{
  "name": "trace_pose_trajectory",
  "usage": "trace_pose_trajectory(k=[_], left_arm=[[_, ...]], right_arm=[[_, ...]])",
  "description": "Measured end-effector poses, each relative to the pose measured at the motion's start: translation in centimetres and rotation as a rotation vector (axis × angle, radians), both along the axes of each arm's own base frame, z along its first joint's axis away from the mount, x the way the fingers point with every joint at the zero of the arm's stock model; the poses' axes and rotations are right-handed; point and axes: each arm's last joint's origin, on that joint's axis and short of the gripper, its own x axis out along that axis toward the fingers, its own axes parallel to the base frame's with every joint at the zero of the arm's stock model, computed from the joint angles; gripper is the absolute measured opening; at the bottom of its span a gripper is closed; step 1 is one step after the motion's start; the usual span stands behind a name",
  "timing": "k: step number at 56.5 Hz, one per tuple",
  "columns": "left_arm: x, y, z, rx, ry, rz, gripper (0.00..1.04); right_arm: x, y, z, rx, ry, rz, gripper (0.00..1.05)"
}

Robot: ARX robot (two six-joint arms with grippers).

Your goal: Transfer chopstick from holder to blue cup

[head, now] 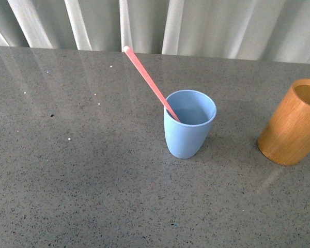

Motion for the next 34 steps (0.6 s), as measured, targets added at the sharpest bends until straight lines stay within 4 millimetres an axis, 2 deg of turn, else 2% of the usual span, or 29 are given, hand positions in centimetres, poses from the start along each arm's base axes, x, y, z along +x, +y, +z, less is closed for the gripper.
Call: trace_pose_trajectory(k=[5, 11, 20, 34], left_arm=[[0.0, 0.0, 0.0, 0.0, 0.0, 0.0, 0.98], [0.0, 0.0, 0.0, 0.0, 0.0, -0.002, 0.98], [0.0, 0.0, 0.0, 0.0, 0.0, 0.002, 0.98], [0.0, 0.0, 0.0, 0.0, 0.0, 0.0, 0.98]], right_arm=[[-1.3, -2.1, -0.2, -0.007, -0.004, -0.09, 0.95], [-1.6, -2.4, 0.1, -0.008, -0.018, -0.095, 0.95], [-3.4, -2.8, -1.9, 0.001, -0.085, -0.027, 0.68], [-6.6, -3.6, -4.4, 0.0, -0.079, -0.063, 0.29]])
